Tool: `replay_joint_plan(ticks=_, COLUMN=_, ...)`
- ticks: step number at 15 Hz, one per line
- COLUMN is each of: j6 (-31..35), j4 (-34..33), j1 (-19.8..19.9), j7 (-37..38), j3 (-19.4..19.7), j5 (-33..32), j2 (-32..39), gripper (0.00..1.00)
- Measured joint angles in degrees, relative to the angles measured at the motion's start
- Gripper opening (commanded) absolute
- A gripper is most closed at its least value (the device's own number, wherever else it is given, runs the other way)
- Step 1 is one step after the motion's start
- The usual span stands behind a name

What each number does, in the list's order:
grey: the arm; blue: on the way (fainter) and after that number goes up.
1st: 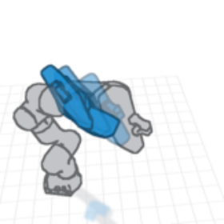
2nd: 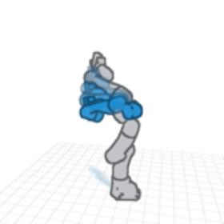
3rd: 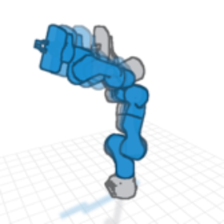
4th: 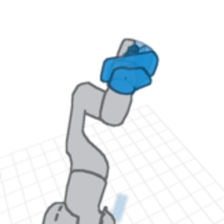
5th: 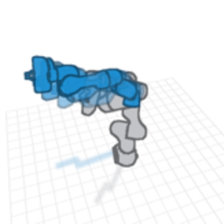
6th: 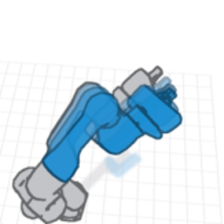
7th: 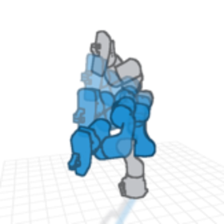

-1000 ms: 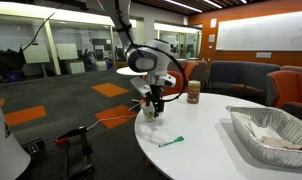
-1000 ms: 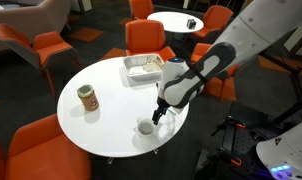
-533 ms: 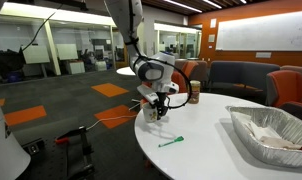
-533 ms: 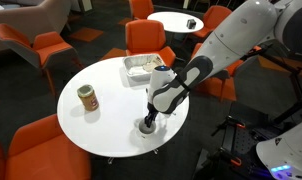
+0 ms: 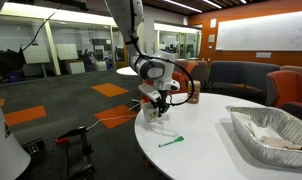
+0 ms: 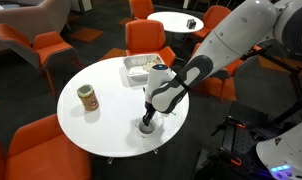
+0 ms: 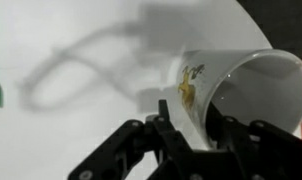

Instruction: Move the cup from left to right

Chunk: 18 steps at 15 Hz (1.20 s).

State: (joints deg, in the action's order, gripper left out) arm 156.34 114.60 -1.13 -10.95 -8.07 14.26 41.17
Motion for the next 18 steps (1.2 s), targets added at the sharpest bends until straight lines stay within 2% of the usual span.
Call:
replay_joint_plan(ticks=1, j6=-0.02, j4=0.0, j1=0.0, j7=0.0, j3=-0.09, j5=-0.24, j2=0.02, gripper=0.04)
replay_joint_plan(ticks=2, j6=-0.02, j4=0.0, j1=-0.01, j7=0.0, j3=-0.2, j5=-0.49, j2=0.02, gripper=0.01)
replay_joint_plan(ticks=9, j6=0.18, j4=-0.24, j1=0.43, j7=0.22, j3=0.64, j5=-2.12, j2=-0.36, gripper=0.03)
replay_joint_plan(ticks=15, j6=0.34, j4=-3.41, j1=2.28, j7=5.5, j3=6.31, j5=-2.28, j2=-2.6, gripper=0.03)
replay_joint_plan(ticks=18, j6=-2.12, j4=-6.74, j1=2.75, j7=9.48, j3=9.82, j5=-2.8, j2=-2.23, gripper=0.03)
